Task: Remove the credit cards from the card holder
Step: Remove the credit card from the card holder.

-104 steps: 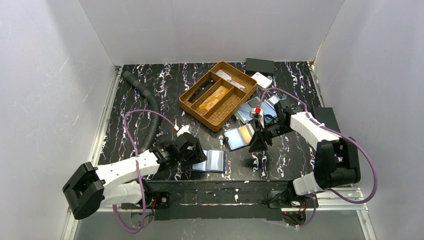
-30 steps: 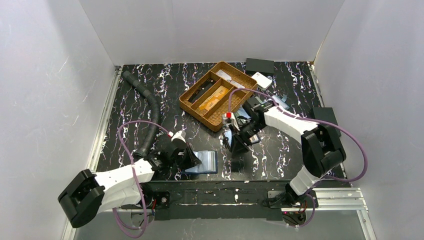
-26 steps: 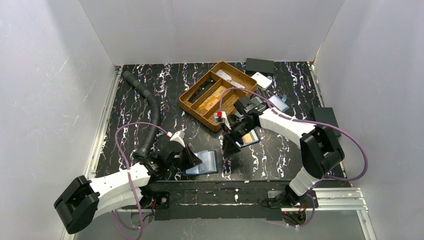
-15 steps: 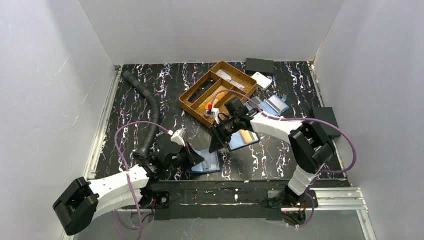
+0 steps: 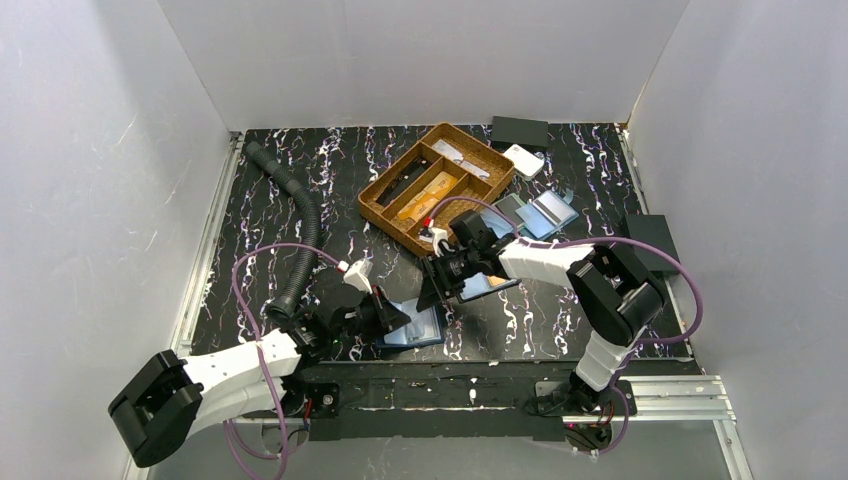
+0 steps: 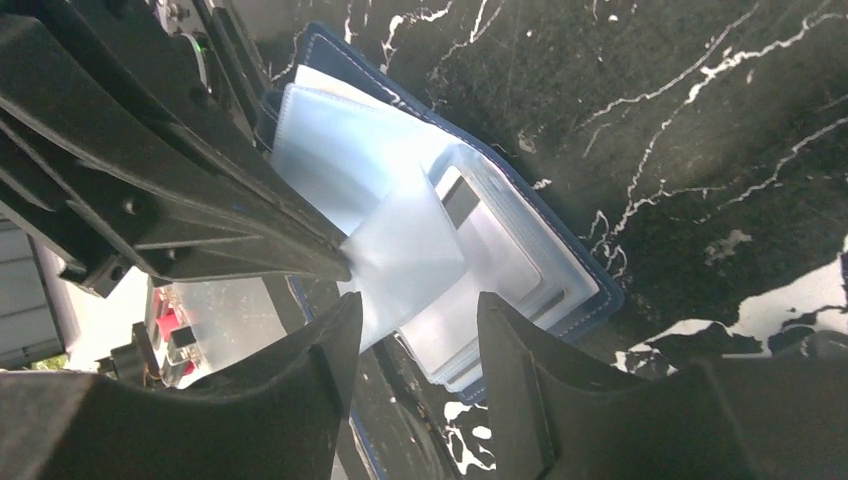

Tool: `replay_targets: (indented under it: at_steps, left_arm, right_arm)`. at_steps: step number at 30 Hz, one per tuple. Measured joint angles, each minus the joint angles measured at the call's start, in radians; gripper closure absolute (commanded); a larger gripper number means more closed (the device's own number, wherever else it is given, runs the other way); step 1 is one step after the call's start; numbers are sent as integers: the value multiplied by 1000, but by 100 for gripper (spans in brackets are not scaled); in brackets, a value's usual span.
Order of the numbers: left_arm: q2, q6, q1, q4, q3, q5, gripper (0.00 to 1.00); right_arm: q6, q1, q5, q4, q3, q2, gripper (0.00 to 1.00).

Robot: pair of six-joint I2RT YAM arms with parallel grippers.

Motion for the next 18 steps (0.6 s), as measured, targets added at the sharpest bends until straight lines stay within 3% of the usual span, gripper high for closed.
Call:
replay_targets:
  at_steps: [11,18]
  left_arm:
    - [0,-8,0,14,-21,3,100]
    - [0,-12,0,14,-24,3,100]
  right_arm:
    - [138,12,-58,146,-7,39,64]
    - [165,15,-46,163,-8,58,67]
